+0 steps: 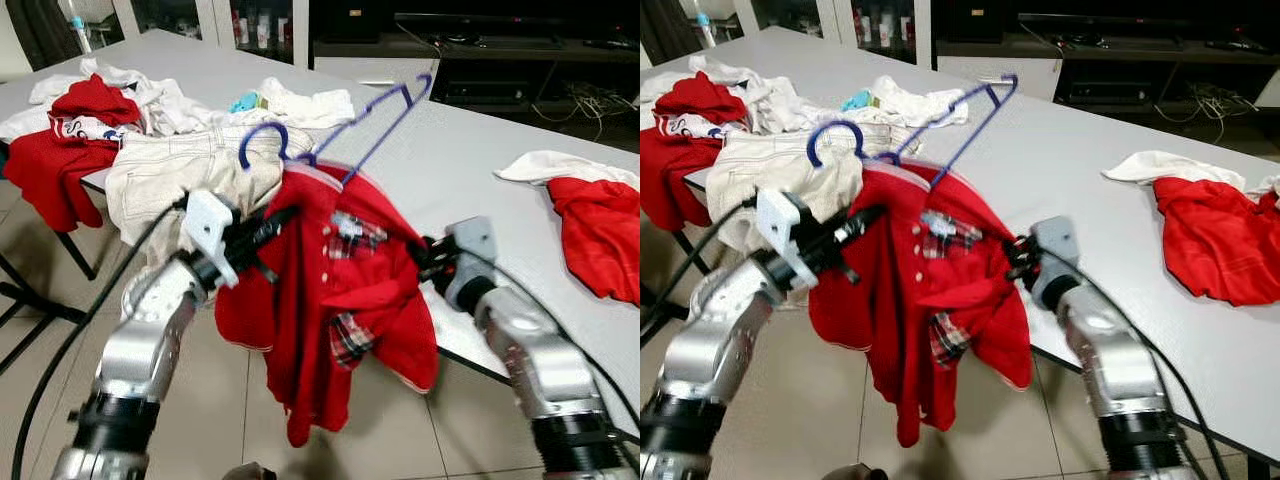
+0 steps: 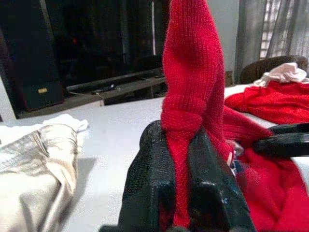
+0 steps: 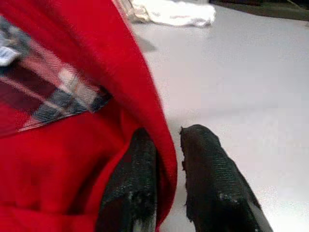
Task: Hang hanger
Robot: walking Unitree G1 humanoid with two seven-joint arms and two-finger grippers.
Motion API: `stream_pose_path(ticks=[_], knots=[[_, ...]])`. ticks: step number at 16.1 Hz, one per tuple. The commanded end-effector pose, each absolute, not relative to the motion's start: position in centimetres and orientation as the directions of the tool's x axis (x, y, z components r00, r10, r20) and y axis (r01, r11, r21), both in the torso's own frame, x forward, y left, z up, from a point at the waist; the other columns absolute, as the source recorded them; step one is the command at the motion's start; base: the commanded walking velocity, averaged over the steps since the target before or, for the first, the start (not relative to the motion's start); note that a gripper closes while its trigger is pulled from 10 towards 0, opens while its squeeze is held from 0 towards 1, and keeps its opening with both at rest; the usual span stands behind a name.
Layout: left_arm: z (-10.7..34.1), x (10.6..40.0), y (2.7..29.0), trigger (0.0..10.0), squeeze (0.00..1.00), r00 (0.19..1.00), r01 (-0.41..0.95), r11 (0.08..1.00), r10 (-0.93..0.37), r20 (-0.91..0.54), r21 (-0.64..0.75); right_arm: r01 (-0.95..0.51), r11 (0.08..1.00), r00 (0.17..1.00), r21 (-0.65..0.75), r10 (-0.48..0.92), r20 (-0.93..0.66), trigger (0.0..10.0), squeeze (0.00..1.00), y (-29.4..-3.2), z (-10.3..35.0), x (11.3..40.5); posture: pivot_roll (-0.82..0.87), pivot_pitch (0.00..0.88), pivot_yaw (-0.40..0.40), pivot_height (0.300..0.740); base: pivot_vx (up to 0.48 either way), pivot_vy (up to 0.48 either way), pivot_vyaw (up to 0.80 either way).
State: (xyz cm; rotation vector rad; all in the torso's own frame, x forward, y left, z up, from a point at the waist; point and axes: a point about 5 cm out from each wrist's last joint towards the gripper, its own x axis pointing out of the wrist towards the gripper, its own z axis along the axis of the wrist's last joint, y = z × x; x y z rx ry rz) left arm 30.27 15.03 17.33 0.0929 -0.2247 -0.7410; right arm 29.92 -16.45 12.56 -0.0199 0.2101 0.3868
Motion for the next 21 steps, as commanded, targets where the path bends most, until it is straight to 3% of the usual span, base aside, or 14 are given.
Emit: stream_pose_path(ticks=[1, 2, 8, 9, 14, 15, 16, 17, 21], knots=[[18.7, 30.8, 15.5, 10.0, 0.0, 0.726, 0.622, 0.759, -0.651, 0.221, 0.193, -0.38, 0.925, 0.903, 0.028, 0.377, -0.204, 10.0, 1.0, -17.1, 13.2, 29.7, -0.04, 0.0, -0.019, 0.74, 0.0, 0.0, 0.0], [18.8, 31.0, 15.5, 10.0, 0.0, 0.726, 0.62, 0.76, -0.65, 0.225, 0.196, -0.389, 0.921, 0.899, 0.036, 0.388, -0.205, 10.0, 0.0, -17.5, 13.4, 29.5, -0.05, 0.0, -0.016, 0.74, 0.0, 0.0, 0.0], [19.1, 31.7, 15.4, 10.0, 0.0, 0.722, 0.618, 0.759, -0.651, 0.235, 0.203, -0.458, 0.873, 0.868, 0.168, 0.48, -0.129, 10.0, 0.0, -18.4, 15.0, 27.7, -0.08, 0.0, -0.007, 0.74, 0.0, 0.0, 0.0], [19.1, 31.8, 15.4, 10.0, 0.0, 0.723, 0.616, 0.76, -0.65, 0.236, 0.205, -0.468, 0.86, 0.863, 0.204, 0.494, -0.106, 10.0, 1.0, -18.5, 15.4, 27.5, -0.07, 0.0, -0.006, 0.74, 0.0, 0.0, 0.0], [19.3, 32.2, 15.7, 10.0, 0.0, 0.725, 0.606, 0.765, -0.644, 0.243, 0.218, -0.595, 0.772, 0.742, 0.222, 0.634, -0.218, 10.0, 0.99, -17.5, 13.9, 24.8, -0.07, 0.0, -0.005, 0.74, 0.0, 0.0, 0.0], [19.3, 32.2, 15.8, 10.0, 0.0, 0.726, 0.605, 0.765, -0.644, 0.244, 0.219, -0.6, 0.768, 0.727, 0.222, 0.64, -0.249, 10.0, 0.71, -17.0, 13.3, 24.4, -0.07, 0.0, -0.003, 0.74, 0.0, 0.0, 0.0], [19.3, 32.2, 15.8, 10.0, 0.0, 0.726, 0.605, 0.766, -0.643, 0.244, 0.219, -0.594, 0.773, 0.723, 0.224, 0.635, -0.273, 10.0, 0.56, -16.7, 12.8, 24.3, -0.07, 0.0, -0.003, 0.74, 0.0, 0.0, 0.0], [19.3, 32.2, 15.8, 10.0, 0.0, 0.725, 0.605, 0.766, -0.643, 0.245, 0.22, -0.588, 0.775, 0.724, 0.229, 0.631, -0.279, 10.0, 0.0, -16.5, 12.5, 24.3, -0.07, 0.0, -0.003, 0.74, 0.0, 0.0, 0.0], [19.4, 32.4, 15.8, 10.0, 0.0, 0.722, 0.605, 0.764, -0.645, 0.249, 0.225, -0.56, 0.815, 0.755, 0.151, 0.577, -0.311, 10.0, 0.0, -15.5, 11.6, 25.0, -0.08, 0.0, 0.0, 0.74, 0.0, 0.0, 0.0]])
